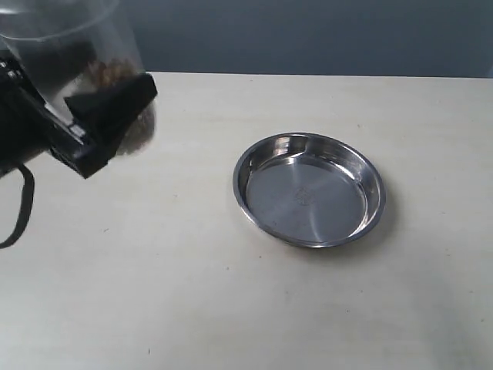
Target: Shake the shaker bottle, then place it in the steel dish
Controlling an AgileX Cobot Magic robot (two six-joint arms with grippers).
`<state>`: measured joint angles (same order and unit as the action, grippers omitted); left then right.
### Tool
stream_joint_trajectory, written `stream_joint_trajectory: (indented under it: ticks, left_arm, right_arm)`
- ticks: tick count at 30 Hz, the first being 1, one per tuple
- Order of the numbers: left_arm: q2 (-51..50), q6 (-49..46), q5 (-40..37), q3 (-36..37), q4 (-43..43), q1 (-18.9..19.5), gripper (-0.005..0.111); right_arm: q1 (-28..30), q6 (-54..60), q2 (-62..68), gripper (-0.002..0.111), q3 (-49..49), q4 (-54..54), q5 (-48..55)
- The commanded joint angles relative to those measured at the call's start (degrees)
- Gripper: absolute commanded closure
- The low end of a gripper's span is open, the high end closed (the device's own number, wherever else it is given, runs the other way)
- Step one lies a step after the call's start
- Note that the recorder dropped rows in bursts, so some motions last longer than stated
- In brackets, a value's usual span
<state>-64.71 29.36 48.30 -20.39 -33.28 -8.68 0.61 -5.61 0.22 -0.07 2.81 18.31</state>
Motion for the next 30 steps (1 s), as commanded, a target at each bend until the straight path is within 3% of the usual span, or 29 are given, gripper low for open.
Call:
stream_joint_trajectory:
  ticks: [1,3,8,9,13,14,18,21,22,23,26,28,29,30]
  left_arm:
    - [-1.7,-7.9,-27.9,3.1,3.1,-1.9,0.107]
    - [-4.1,-9.0,-18.1,6.3,9.1,-1.9,0.107]
    - [-0.8,-8.6,8.6,3.6,8.7,-1.9,0.107]
    - [0.5,-8.7,7.2,1.9,9.2,-1.9,0.107]
    - [0.9,-11.0,-24.1,-2.8,10.8,-1.8,0.107]
    - [-1.6,-13.0,-26.2,-1.2,11.7,-1.7,0.107]
    - [-6.9,-11.1,-16.9,2.5,13.3,-2.5,0.107]
    - [-2.8,-8.5,-0.8,0.7,9.7,-4.3,0.107]
    - [-0.5,-8.5,-0.1,-1.0,9.7,-4.6,0.107]
    - [1.8,-8.1,-5.0,-2.7,10.0,-4.9,0.107]
    - [0.8,-13.1,-30.2,-2.7,15.4,-5.0,0.107]
    - [-4.9,-19.8,-31.0,1.3,23.4,-3.4,0.107]
    - [-7.5,-19.2,-26.6,3.0,26.7,-3.2,0.107]
    - [-8.1,-15.4,-22.3,3.7,24.2,-4.2,0.107]
  right_arm:
    - [-0.1,0.4,-0.2,0.109,0.1,0.1,-0.8]
    - [-0.1,0.4,-0.2,0.109,0.1,0.1,-0.8]
    - [-0.1,0.4,-0.2,0.109,0.1,0.1,-0.8]
    - [-0.1,0.4,-0.2,0.109,0.1,0.1,-0.8]
    - [-0.1,0.4,-0.2,0.109,0.1,0.2,-0.8]
    - [-0.1,0.4,-0.2,0.109,0.1,0.2,-0.8]
    - [-0.1,0.4,-0.2,0.109,0.1,0.3,-0.8]
    - [-0.1,0.4,-0.2,0.109,0.1,0.3,-0.8]
    - [-0.1,0.4,-0.2,0.109,0.1,0.3,-0.8]
    - [-0.1,0.4,-0.2,0.109,0.1,0.3,-0.8]
    - [-0.1,0.4,-0.2,0.109,0.1,0.3,-0.8]
    - [-0.1,0.4,-0.2,0.109,0.1,0.3,-0.8]
    - [-0.1,0.4,-0.2,0.109,0.1,0.3,-0.8]
    - [-0.1,0.4,-0.2,0.109,0.1,0.3,-0.8]
